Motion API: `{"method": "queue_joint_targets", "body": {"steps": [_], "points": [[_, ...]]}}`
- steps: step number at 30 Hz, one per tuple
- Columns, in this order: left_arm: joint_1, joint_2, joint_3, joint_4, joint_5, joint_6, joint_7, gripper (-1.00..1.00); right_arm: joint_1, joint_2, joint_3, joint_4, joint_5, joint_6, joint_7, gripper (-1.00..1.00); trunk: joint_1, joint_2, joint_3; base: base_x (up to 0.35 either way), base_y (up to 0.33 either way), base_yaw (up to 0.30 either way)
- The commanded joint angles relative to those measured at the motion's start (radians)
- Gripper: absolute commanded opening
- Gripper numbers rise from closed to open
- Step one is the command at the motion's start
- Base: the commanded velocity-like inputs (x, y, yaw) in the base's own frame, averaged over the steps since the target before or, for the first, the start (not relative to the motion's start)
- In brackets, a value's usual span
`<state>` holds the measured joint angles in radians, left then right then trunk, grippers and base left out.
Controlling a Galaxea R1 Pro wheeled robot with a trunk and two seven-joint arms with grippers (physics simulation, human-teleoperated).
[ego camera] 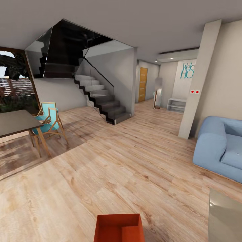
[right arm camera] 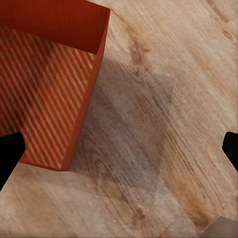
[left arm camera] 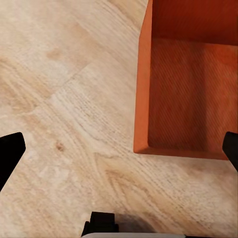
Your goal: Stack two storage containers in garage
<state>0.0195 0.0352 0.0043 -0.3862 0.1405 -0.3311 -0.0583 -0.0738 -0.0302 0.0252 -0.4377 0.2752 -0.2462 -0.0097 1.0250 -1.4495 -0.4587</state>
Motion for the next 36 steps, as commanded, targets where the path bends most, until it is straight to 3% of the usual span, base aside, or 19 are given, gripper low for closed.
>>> {"method": "queue_joint_targets", "body": {"steps": [1, 36], "points": [[0.000, 0.000, 0.000, -0.002, 0.010, 0.000, -0.006, 1.00, -0.001, -0.001, 0.002, 0.000, 0.002, -0.002, -0.001, 1.00, 0.000, 0.000, -0.001, 0.000, -0.008, 0.000], [0.000, 0.000, 0.001, -0.001, 0.010, -0.002, -0.006, 1.00, 0.000, -0.001, 0.003, 0.000, 0.002, -0.002, -0.001, 1.00, 0.000, 0.000, -0.001, 0.007, 0.013, 0.000]]}}
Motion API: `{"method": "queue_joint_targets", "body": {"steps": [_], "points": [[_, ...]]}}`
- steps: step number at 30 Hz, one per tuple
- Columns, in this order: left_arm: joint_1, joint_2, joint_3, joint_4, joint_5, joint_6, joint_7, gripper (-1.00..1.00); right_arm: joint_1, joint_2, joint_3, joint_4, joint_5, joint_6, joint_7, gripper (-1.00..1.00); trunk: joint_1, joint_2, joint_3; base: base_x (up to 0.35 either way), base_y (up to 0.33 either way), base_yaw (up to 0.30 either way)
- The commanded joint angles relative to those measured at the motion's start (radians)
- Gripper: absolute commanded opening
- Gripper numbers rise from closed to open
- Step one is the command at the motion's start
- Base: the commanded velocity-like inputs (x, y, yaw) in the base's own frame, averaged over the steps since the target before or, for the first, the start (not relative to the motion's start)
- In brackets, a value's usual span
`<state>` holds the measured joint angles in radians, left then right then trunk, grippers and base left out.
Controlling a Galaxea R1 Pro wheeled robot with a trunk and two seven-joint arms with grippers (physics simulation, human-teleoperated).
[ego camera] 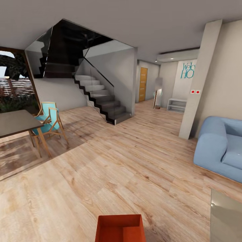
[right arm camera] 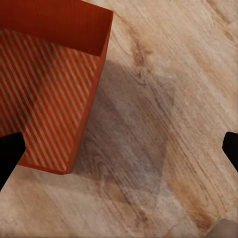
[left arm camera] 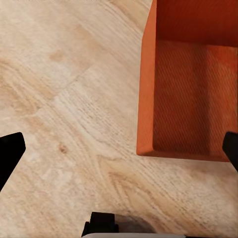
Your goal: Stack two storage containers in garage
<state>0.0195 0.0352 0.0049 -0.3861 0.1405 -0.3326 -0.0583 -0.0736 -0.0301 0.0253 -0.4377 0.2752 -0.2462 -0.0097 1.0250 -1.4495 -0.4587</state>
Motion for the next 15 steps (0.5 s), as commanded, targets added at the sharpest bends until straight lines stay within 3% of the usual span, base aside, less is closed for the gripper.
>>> {"method": "queue_joint_targets", "body": {"steps": [1, 15], "points": [[0.000, 0.000, 0.001, -0.001, 0.010, 0.000, -0.006, 1.00, -0.001, -0.001, 0.003, 0.000, 0.002, -0.002, -0.001, 1.00, 0.000, 0.000, -0.001, 0.000, 0.000, 0.000], [0.000, 0.000, 0.000, -0.001, 0.010, 0.000, -0.006, 1.00, -0.001, -0.001, 0.004, 0.000, 0.005, -0.003, -0.001, 1.00, 0.000, 0.000, -0.001, 0.000, 0.015, 0.000]]}}
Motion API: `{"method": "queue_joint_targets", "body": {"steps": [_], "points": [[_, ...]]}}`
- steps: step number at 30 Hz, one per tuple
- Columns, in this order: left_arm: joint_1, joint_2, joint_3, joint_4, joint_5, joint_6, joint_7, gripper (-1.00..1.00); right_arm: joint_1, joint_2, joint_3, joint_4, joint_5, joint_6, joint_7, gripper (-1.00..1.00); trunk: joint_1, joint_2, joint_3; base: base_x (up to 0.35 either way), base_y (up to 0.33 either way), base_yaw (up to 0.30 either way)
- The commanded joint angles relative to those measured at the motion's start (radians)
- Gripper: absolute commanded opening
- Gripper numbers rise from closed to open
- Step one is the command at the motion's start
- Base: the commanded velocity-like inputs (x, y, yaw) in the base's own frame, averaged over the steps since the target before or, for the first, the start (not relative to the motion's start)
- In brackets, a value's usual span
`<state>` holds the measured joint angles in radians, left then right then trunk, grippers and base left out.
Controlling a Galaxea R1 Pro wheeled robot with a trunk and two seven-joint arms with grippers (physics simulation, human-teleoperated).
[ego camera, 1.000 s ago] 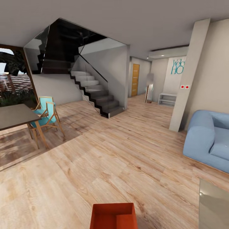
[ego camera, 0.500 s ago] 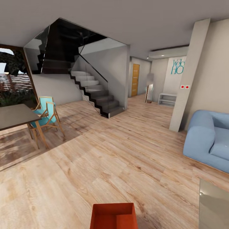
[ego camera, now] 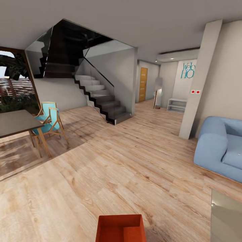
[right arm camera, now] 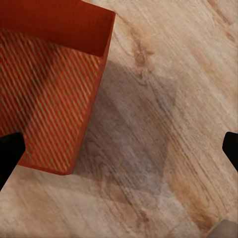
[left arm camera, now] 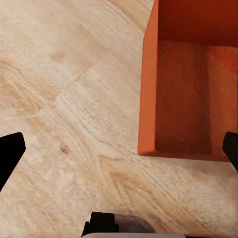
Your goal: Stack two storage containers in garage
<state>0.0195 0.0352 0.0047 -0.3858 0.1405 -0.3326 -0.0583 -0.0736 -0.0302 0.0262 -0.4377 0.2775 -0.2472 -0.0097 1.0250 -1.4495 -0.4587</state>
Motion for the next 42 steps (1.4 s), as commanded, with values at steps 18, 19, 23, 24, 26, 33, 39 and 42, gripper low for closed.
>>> {"method": "queue_joint_targets", "body": {"steps": [18, 19, 23, 24, 26, 33, 39, 42], "points": [[0.000, 0.000, 0.000, -0.001, 0.010, 0.000, -0.006, 1.00, -0.001, -0.003, 0.003, 0.000, 0.006, -0.001, -0.002, 1.00, 0.000, 0.000, -0.001, 0.000, 0.000, 0.000], [0.000, 0.000, 0.000, -0.001, 0.010, 0.000, -0.006, 1.00, -0.001, -0.003, 0.003, 0.000, 0.006, -0.001, -0.002, 1.00, 0.000, 0.000, -0.001, 0.000, 0.000, 0.000], [0.000, 0.000, 0.001, -0.001, 0.010, 0.000, -0.006, 1.00, -0.001, -0.004, 0.002, 0.000, 0.007, -0.003, -0.003, 1.00, 0.000, 0.000, -0.001, 0.000, 0.000, 0.000], [0.000, 0.000, 0.000, -0.001, 0.010, 0.000, -0.006, 1.00, -0.001, -0.004, 0.002, 0.000, 0.007, -0.003, -0.003, 1.00, 0.000, 0.000, -0.001, 0.000, 0.000, 0.000], [0.000, -0.009, 0.000, -0.001, 0.010, 0.003, -0.006, 1.00, -0.001, -0.004, 0.002, 0.000, 0.006, -0.003, -0.001, 1.00, 0.000, 0.000, -0.001, 0.000, 0.000, 0.000], [0.000, -0.004, 0.000, -0.075, 0.015, 0.127, -0.015, 1.00, -0.020, -0.002, 0.000, -0.006, 0.002, 0.011, 0.001, 1.00, 0.000, 0.000, -0.001, 0.000, 0.000, 0.000], [-0.002, -0.002, 0.001, -0.324, 0.012, 0.422, -0.005, 1.00, -0.129, -0.001, -0.001, -0.006, -0.012, 0.118, 0.015, 1.00, 0.000, 0.000, -0.001, 0.000, 0.000, 0.000], [-0.020, -0.003, 0.001, -0.410, 0.012, 0.525, 0.008, 1.00, -0.180, 0.002, -0.001, -0.006, -0.057, 0.211, 0.039, 1.00, 0.000, 0.000, -0.001, 0.000, 0.000, 0.000]]}}
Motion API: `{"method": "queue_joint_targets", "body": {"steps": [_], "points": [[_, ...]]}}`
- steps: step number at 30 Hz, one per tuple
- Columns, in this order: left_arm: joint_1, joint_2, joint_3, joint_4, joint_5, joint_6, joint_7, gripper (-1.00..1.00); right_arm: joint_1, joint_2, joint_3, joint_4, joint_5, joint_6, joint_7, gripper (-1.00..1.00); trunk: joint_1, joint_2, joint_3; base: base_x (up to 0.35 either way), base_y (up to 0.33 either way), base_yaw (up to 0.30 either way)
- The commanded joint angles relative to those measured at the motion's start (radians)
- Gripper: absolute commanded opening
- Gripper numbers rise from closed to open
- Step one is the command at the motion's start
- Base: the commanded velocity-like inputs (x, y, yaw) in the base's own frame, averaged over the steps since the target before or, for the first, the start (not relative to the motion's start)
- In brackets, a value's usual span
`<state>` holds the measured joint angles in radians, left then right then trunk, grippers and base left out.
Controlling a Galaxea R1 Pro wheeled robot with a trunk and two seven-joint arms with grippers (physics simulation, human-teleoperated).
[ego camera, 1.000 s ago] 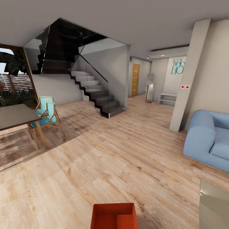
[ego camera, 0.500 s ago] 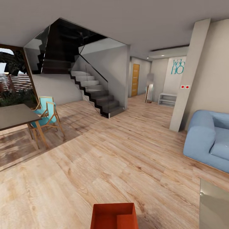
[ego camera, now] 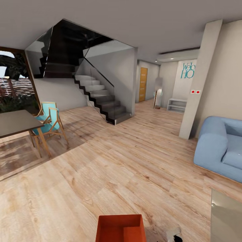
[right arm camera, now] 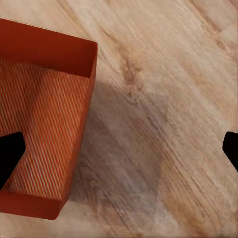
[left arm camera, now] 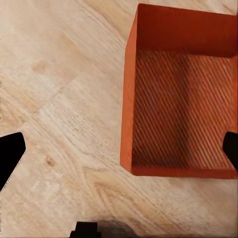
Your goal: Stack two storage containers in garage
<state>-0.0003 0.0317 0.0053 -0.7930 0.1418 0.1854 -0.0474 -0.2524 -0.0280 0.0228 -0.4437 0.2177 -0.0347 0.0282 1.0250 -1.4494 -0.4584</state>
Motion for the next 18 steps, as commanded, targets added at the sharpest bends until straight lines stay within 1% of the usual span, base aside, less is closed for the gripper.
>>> {"method": "queue_joint_targets", "body": {"steps": [1, 2, 4, 12, 18], "points": [[-0.013, 0.000, 0.001, -0.019, 0.010, 0.033, 0.005, 1.00, -0.015, 0.000, 0.003, 0.000, -0.020, 0.020, 0.013, 1.00, 0.000, -0.001, -0.001, 0.000, 0.000, 0.000], [-0.026, 0.001, 0.001, -0.030, 0.009, 0.049, 0.012, 1.00, -0.024, 0.001, 0.003, 0.000, -0.039, 0.033, 0.023, 1.00, 0.000, -0.001, -0.001, 0.000, 0.000, 0.000], [-0.045, 0.002, 0.001, -0.042, 0.010, 0.066, 0.022, 1.00, -0.034, 0.001, 0.005, 0.000, -0.060, 0.044, 0.034, 1.00, 0.000, -0.001, -0.001, 0.000, 0.000, 0.000], [-0.063, 0.002, 0.001, -0.056, 0.006, 0.076, 0.045, 1.00, -0.040, 0.002, 0.011, 0.001, -0.072, 0.050, 0.041, 1.00, 0.000, -0.001, -0.001, 0.000, 0.000, 0.000], [-0.065, -0.005, -0.003, -0.051, 0.006, 0.084, 0.052, 1.00, -0.039, 0.003, 0.012, 0.005, -0.075, 0.050, 0.042, 1.00, 0.000, -0.001, -0.001, 0.000, 0.000, 0.000]]}}
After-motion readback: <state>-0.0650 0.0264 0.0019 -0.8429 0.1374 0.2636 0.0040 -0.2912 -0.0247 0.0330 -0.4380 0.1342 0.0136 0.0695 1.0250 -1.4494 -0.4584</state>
